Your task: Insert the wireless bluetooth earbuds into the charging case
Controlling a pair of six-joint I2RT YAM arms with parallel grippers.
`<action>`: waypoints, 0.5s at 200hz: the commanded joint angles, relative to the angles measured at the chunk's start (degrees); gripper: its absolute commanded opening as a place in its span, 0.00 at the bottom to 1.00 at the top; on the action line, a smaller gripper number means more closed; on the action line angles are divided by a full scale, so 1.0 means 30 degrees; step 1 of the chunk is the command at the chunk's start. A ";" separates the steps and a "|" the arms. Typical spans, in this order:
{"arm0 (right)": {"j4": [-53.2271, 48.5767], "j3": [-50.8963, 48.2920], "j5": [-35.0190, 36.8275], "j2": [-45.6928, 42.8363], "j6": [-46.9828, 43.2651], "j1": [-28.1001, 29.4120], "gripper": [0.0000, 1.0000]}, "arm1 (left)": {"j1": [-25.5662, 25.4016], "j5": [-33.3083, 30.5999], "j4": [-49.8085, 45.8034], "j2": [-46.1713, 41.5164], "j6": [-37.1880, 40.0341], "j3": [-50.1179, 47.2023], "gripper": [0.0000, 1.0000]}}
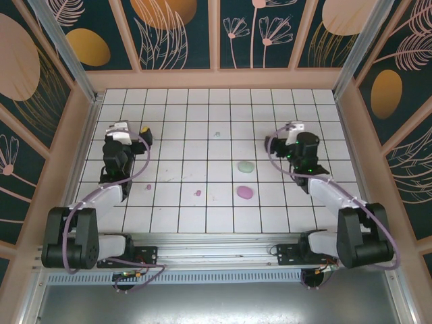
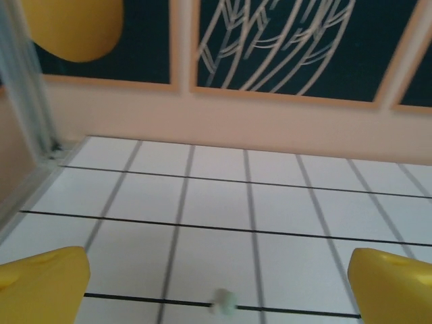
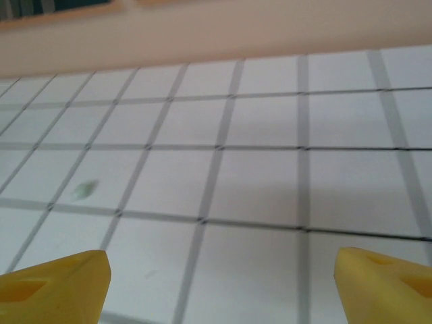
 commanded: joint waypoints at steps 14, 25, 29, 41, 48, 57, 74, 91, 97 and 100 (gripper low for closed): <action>-0.5202 0.0250 0.0635 -0.1868 -0.1024 0.4101 0.87 | -0.1664 0.1836 -0.4828 -0.0892 -0.2121 0.0826 0.97; -0.6133 0.0431 -0.0321 -0.1633 -0.1966 0.4549 0.88 | -0.2916 0.1396 -0.5652 -0.0836 -0.1947 0.1236 0.97; -0.6532 0.0601 -0.0588 -0.1455 -0.2390 0.4636 0.88 | -0.3374 0.1341 -0.5918 -0.0764 -0.1879 0.1380 0.97; -0.7833 0.1283 -0.0655 -0.0665 -0.3440 0.4914 0.88 | -0.4576 0.1152 -0.6617 -0.0527 -0.1906 0.1853 0.97; -0.8482 0.1700 -0.0305 -0.0131 -0.3752 0.5110 0.88 | -0.5104 0.1004 -0.6838 -0.0376 -0.2134 0.1977 0.98; -0.9164 0.2034 0.0228 0.0587 -0.3903 0.5459 0.88 | -0.5835 0.0886 -0.6796 -0.0186 -0.2516 0.1968 0.98; -1.0118 0.2042 0.0890 0.1721 -0.4319 0.6700 0.88 | -0.7388 0.0303 -0.5701 0.0175 -0.3790 0.1497 0.95; -1.0279 0.1512 0.0966 0.2127 -0.4597 0.7801 0.89 | -0.9467 -0.0454 -0.4319 0.0757 -0.4378 0.0995 0.94; -1.0166 0.1284 0.0567 0.2044 -0.4632 0.7973 0.89 | -1.0175 -0.0909 -0.4196 0.1026 -0.4454 0.1013 0.94; -1.0082 0.1165 0.0304 0.1978 -0.4677 0.8020 0.89 | -1.0482 -0.1072 -0.4209 0.1165 -0.4468 0.1053 0.94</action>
